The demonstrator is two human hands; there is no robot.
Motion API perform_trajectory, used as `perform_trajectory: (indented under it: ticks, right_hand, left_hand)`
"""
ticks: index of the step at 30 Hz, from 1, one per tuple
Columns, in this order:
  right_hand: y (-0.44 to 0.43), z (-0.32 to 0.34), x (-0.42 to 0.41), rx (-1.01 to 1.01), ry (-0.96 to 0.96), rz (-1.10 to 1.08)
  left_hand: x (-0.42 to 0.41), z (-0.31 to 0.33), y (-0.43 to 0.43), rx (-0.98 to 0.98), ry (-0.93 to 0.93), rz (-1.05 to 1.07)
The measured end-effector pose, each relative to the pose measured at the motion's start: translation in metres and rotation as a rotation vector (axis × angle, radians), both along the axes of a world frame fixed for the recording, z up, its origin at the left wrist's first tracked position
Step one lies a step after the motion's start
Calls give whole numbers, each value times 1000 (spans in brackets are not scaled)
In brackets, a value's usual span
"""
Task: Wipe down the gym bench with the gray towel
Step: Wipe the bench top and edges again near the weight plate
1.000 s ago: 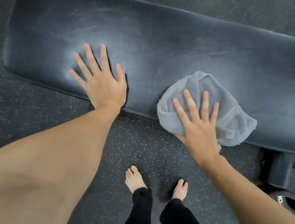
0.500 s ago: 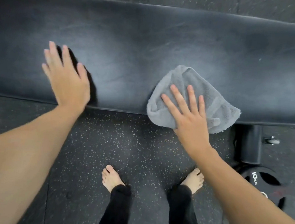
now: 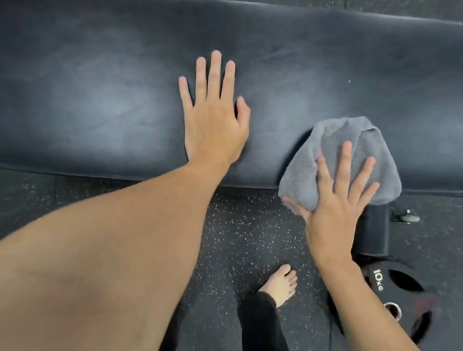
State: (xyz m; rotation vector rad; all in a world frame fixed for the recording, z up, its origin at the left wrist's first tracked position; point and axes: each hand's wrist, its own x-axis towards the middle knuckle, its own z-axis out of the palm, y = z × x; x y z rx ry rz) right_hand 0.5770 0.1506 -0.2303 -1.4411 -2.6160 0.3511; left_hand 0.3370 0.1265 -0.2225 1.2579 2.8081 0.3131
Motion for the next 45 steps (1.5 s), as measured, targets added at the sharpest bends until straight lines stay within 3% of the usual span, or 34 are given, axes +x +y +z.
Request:
perform_trajectory:
  ticks: [4,7,13,22,27,30,33,36,45]
  right_hand:
    - [-31,22,-22,-283,611,-375]
    - [-36,28,-51,-336,791,-618]
    - [13,20,-71,-230,901,-1029]
    - [104,8,29,-138,922,-1056]
    - [78,9,26,-171,955,-993]
    - [47,16,0,-304,980,-1017]
    - [14,23,-24,-471,1034,-993]
    - [15,23,-24,-515,1082,-994]
    - [140,23,58,-213,995,-1205]
  left_hand:
    - [3,3,2,-14,-9,-2]
    - [1,3,2,-10,-12,2]
    - [3,5,3,-19,2,-1]
    - [14,10,17,43,-70,32]
    - [75,26,83,153,-191,-215]
    - [108,30,139,143,-213,-331]
    - [130,14,171,4,-106,-449]
    - [133,-1,170,-23,28,-477]
    - [134,4,168,-36,20,-475]
